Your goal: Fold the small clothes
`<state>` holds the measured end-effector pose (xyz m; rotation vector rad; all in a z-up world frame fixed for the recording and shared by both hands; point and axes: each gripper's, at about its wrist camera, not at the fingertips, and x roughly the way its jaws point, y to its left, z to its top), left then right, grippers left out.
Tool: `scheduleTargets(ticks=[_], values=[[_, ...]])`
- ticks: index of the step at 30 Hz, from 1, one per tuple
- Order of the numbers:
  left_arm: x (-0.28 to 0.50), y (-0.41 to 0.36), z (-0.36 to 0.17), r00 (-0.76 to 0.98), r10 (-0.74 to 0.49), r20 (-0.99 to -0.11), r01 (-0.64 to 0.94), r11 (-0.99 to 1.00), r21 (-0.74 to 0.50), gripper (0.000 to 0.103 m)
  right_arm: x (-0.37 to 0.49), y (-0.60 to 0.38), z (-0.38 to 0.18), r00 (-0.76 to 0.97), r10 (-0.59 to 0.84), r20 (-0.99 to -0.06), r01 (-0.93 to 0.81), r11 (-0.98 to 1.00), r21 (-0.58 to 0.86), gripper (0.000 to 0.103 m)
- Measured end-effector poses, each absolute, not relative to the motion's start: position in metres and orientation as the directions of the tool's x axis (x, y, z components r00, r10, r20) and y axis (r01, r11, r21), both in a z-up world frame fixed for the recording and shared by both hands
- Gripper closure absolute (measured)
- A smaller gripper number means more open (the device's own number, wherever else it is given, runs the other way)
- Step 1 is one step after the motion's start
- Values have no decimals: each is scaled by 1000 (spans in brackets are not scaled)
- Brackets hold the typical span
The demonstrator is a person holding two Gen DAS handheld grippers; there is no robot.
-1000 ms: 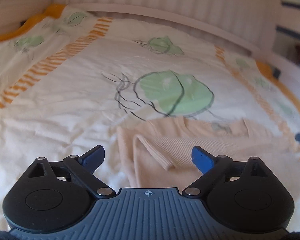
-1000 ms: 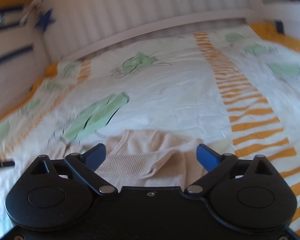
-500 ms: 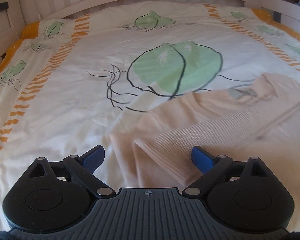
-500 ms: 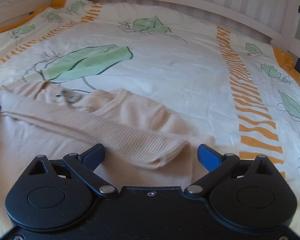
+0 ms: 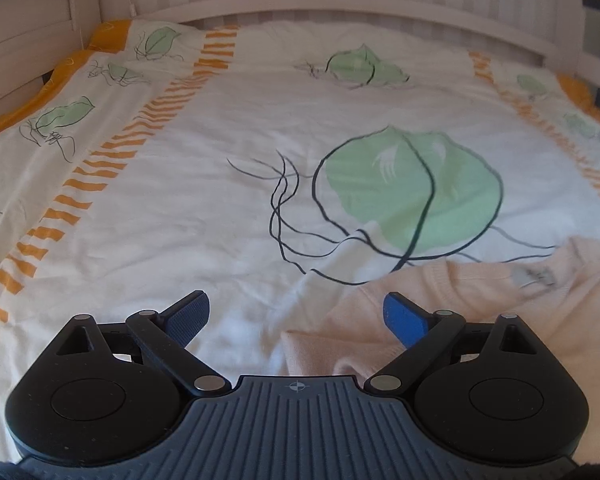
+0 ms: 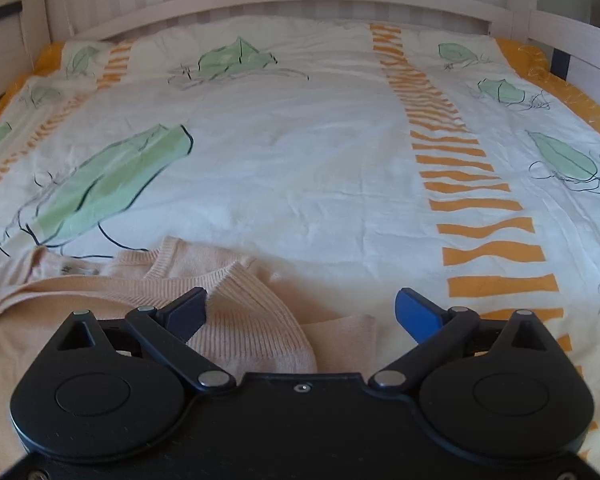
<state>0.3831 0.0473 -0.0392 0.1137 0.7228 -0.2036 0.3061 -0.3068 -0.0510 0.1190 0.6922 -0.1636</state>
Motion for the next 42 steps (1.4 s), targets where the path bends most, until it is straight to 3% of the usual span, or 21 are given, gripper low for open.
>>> scheduleTargets(ticks=[6, 11, 17, 20, 33, 38, 42], values=[[339, 44, -35, 701, -233, -674, 343, 939, 32, 8, 282, -296, -38, 805, -87, -587, 170, 982, 88, 3], [326, 30, -54, 655, -245, -715, 414, 908, 67, 8, 267, -274, -43, 806, -23, -592, 86, 993, 79, 2], [353, 22, -63, 653, -222, -724, 374, 926, 53, 8, 260, -263, -79, 784, -51, -619, 91, 995, 34, 1], [370, 20, -67, 647, -202, -735, 354, 934, 55, 8, 249, -267, -98, 820, -38, -571, 97, 993, 72, 0], [425, 34, -80, 608, -156, -778, 189, 981, -49, 8, 246, -265, -97, 822, -41, -567, 100, 992, 72, 0], [426, 52, -57, 664, -160, -731, 99, 987, -126, 8, 247, -267, -97, 824, -40, -565, 100, 992, 75, 0], [408, 48, -35, 708, -197, -678, 152, 980, -127, 8, 248, -267, -98, 825, -38, -563, 100, 992, 79, 0]])
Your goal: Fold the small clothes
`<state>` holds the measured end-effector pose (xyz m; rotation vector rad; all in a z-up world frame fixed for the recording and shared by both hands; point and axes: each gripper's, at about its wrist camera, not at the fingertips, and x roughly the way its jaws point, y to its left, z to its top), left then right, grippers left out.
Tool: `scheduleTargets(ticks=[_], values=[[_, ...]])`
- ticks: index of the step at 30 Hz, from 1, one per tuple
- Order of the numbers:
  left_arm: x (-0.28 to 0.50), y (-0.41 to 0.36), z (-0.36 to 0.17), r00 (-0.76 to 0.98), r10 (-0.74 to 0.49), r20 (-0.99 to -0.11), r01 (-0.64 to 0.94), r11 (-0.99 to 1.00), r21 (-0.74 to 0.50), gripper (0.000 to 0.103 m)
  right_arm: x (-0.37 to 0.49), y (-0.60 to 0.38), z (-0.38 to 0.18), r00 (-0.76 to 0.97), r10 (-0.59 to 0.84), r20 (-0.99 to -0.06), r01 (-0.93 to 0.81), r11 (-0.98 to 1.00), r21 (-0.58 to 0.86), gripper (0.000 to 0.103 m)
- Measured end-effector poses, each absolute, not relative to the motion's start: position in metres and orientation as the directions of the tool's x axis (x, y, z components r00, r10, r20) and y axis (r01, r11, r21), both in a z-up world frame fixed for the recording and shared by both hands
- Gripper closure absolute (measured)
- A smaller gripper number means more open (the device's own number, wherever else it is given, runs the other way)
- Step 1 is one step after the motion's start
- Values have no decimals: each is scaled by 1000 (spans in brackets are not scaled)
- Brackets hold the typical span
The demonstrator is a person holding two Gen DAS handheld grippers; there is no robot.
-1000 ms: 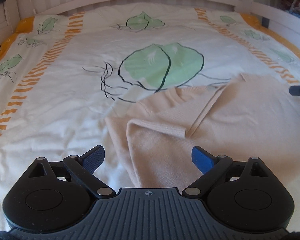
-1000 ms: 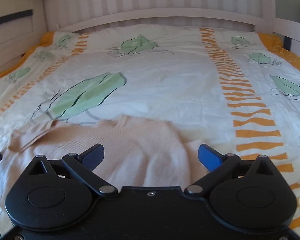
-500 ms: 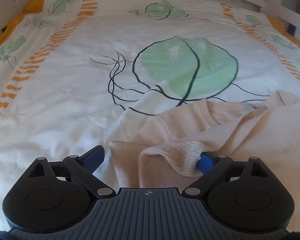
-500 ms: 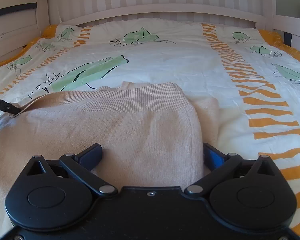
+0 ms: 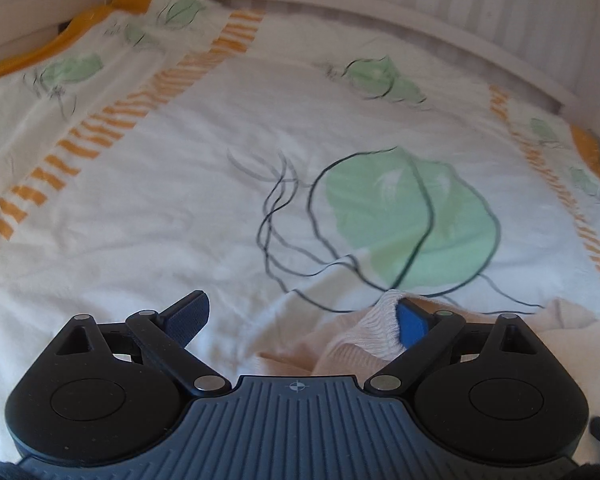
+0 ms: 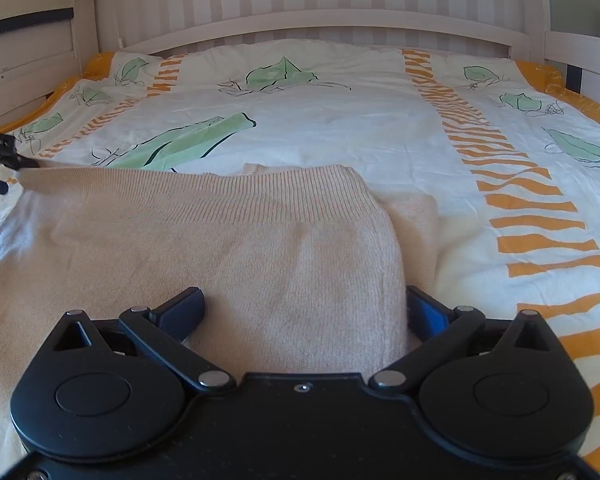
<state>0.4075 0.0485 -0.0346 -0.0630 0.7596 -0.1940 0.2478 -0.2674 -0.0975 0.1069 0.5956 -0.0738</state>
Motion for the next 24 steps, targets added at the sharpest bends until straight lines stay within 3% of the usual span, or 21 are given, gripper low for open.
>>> scheduleTargets(ticks=[4, 11, 24], values=[[409, 41, -31, 708, -215, -673, 177, 976, -125, 8, 248, -268, -98, 825, -38, -563, 100, 992, 79, 0], [422, 55, -37, 709, -152, -689, 79, 987, -136, 8, 248, -268, -98, 826, -38, -562, 100, 992, 80, 0], [346, -22, -66, 636, -282, -718, 429, 903, 25, 8, 249, -269, -98, 827, -37, -561, 100, 991, 83, 0]])
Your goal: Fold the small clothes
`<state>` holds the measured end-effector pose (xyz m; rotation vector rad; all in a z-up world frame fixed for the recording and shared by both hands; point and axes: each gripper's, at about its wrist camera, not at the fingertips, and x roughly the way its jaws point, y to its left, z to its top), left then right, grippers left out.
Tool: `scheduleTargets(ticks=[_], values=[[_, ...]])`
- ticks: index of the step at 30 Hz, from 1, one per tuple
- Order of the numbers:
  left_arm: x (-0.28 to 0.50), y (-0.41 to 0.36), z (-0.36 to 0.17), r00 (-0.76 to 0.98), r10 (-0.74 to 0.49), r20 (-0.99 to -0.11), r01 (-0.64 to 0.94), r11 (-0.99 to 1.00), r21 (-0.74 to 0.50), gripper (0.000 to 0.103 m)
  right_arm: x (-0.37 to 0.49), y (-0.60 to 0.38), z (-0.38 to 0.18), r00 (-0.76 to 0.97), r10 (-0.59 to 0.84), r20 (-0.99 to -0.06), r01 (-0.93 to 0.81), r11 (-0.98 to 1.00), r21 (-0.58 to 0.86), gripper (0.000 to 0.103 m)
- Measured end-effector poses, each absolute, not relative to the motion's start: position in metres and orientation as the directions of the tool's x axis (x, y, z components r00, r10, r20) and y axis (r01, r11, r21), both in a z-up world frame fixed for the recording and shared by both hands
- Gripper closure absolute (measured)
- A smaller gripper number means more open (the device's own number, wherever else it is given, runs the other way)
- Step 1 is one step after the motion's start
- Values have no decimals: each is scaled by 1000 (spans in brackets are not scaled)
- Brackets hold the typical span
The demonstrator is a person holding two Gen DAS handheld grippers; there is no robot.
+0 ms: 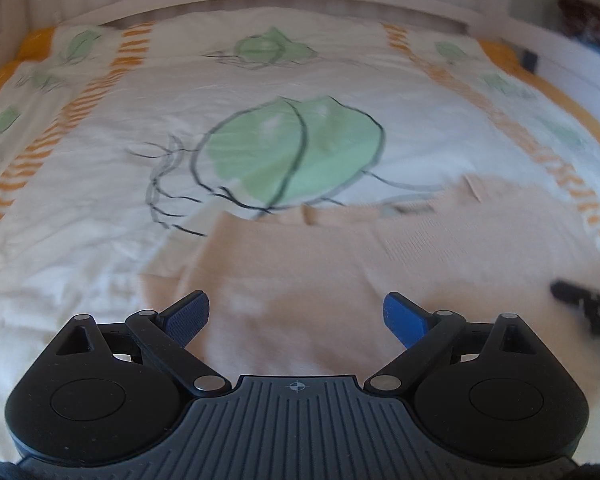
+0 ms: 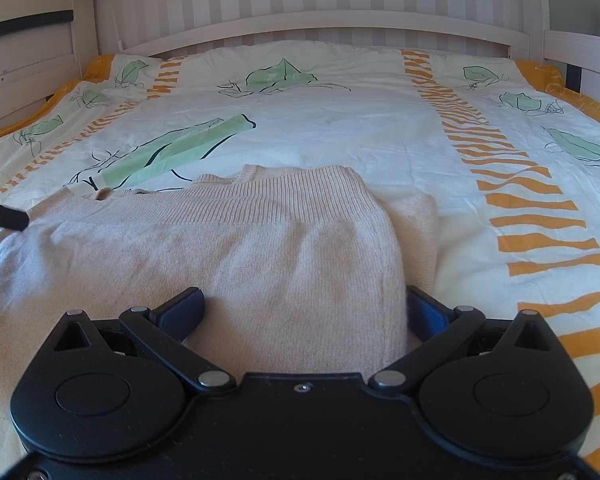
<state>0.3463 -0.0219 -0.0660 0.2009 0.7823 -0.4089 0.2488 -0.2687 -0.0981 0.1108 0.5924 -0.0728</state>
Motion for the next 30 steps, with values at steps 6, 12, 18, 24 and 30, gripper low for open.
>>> scheduleTargets(ticks=[6, 12, 18, 24, 30], values=[[351, -23, -99, 625, -285, -727, 393, 919, -23, 0, 249, -269, -98, 828, -36, -560, 100, 991, 84, 0], [352, -28, -88, 610, -260, -748, 375, 927, -17, 0, 249, -269, -99, 830, -38, -557, 103, 991, 86, 0], [330, -45, -59, 615, -329, -717, 409, 910, -67, 1, 249, -269, -100, 831, -37, -555, 103, 991, 88, 0], [320, -85, -82, 533, -296, -793, 426, 903, -51, 1, 249, -269, -100, 831, -37, -555, 103, 991, 88, 0], [317, -99, -91, 572, -220, -790, 364, 931, 5, 0, 249, -269, -100, 831, -36, -554, 103, 991, 89, 0]])
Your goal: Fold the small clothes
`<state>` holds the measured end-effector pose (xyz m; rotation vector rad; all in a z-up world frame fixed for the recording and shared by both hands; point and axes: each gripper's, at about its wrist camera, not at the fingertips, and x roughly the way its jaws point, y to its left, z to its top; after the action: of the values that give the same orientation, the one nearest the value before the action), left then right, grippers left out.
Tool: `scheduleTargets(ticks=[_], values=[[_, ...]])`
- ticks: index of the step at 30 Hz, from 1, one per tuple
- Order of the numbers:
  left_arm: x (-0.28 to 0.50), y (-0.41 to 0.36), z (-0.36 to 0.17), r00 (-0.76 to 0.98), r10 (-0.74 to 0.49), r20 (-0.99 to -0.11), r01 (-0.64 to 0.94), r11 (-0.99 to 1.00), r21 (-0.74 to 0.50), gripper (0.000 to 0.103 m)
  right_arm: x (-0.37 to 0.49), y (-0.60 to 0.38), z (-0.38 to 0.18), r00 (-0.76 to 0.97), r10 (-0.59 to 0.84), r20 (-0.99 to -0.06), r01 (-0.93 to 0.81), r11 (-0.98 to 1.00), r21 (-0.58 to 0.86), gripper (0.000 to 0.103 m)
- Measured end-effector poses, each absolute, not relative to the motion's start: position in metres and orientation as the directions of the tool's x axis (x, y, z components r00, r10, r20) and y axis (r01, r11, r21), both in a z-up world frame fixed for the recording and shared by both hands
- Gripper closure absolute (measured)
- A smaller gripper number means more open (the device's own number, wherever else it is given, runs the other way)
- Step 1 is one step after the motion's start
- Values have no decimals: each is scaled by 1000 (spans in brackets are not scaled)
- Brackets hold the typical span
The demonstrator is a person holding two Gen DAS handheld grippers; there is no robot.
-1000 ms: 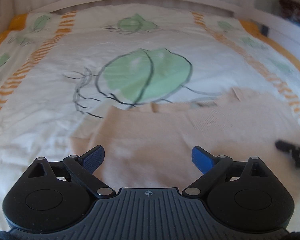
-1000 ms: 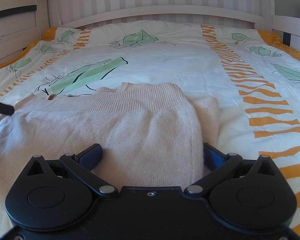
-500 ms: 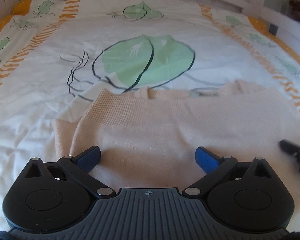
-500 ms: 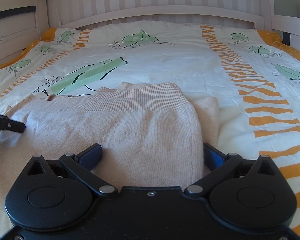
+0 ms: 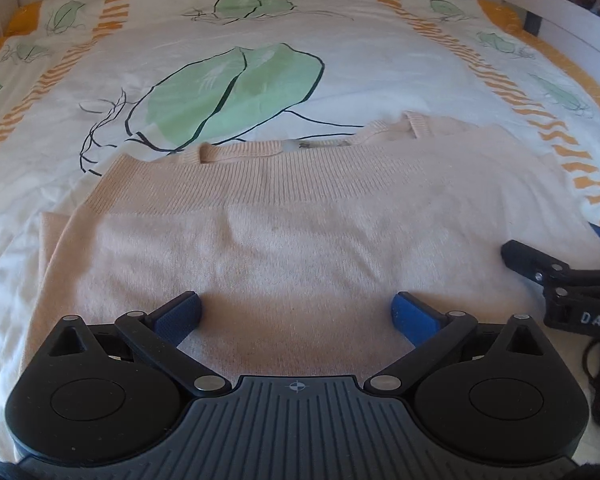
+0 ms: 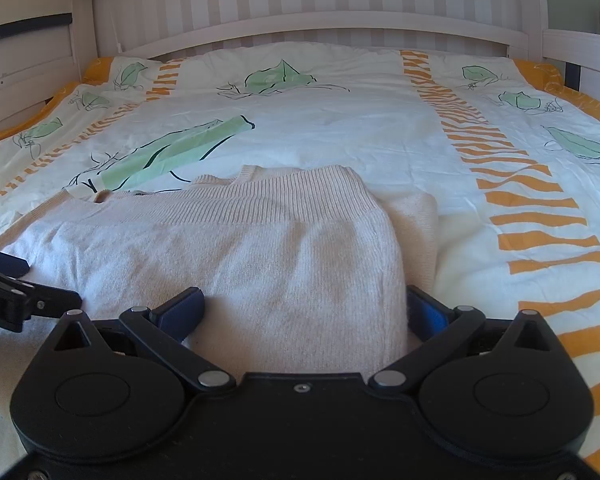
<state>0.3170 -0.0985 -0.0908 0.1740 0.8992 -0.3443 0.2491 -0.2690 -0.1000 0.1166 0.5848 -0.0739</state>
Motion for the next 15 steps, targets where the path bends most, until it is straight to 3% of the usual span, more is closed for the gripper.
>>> scheduleTargets(ticks=[15], values=[[317, -105, -95, 571, -186, -800, 340, 940, 24, 0, 249, -269, -100, 833, -34, -552, 103, 990, 94, 0]])
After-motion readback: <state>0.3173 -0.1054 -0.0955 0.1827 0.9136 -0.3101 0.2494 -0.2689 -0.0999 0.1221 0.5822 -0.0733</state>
